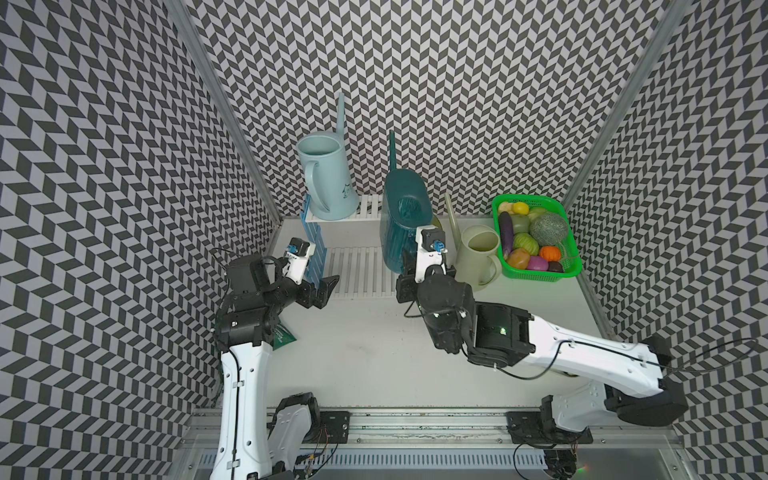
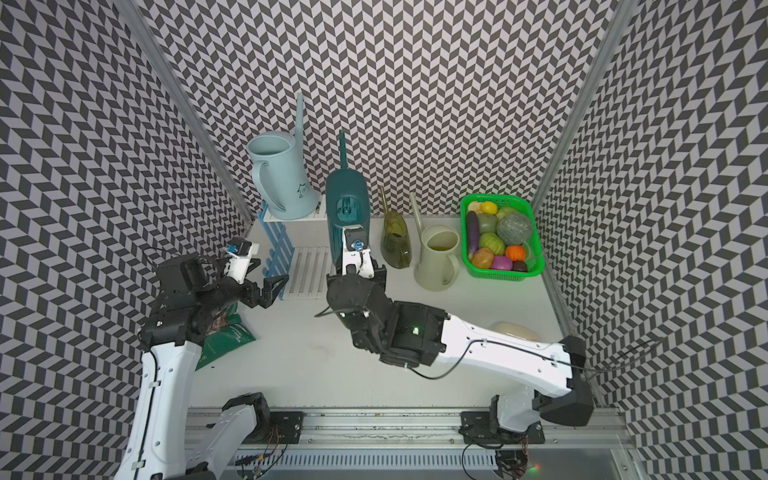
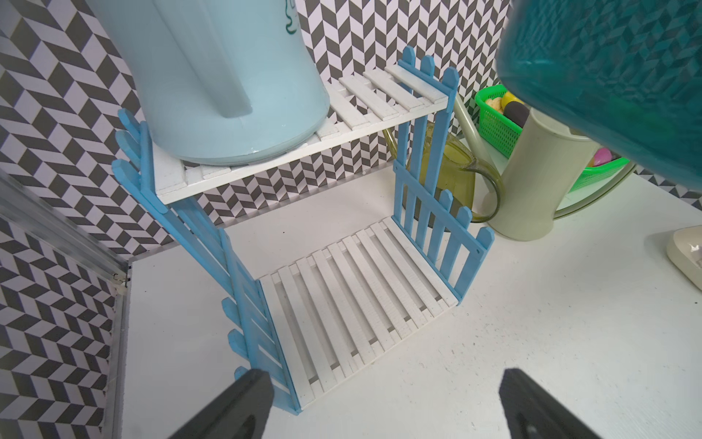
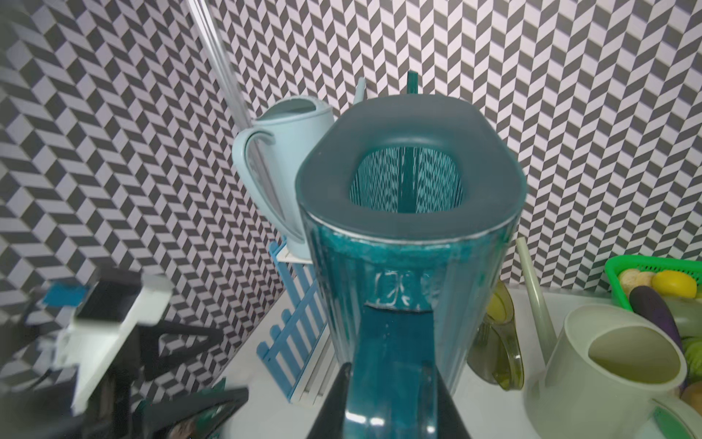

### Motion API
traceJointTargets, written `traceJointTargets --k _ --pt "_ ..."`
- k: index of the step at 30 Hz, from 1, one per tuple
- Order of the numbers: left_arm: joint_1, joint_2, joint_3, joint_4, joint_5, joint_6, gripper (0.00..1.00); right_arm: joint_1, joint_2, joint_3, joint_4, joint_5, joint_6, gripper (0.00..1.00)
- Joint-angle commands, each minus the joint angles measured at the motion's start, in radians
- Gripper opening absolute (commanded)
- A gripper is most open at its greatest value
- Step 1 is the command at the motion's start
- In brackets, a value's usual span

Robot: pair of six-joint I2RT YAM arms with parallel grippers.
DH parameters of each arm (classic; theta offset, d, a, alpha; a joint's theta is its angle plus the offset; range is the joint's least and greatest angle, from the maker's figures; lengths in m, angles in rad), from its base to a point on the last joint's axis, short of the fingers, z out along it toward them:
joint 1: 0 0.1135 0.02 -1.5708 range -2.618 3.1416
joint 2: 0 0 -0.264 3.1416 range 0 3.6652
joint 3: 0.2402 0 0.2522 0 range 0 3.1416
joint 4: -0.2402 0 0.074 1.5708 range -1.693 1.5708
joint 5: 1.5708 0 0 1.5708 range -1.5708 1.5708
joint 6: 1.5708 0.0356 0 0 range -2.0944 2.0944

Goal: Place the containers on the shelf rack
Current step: 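Place the container on the shelf.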

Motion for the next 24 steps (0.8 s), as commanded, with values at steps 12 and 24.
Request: traceJointTargets --k 12,24 --pt "0.003 -0.026 -0.013 0.021 0.068 -0.013 1.00 -0.189 0.380 0.594 0.031 -0.114 -0.105 0.05" --pt "0.004 -0.015 -0.019 0.037 0.073 -0.020 1.00 -0.257 0.541 0.711 0.018 -0.164 -0.114 0.04"
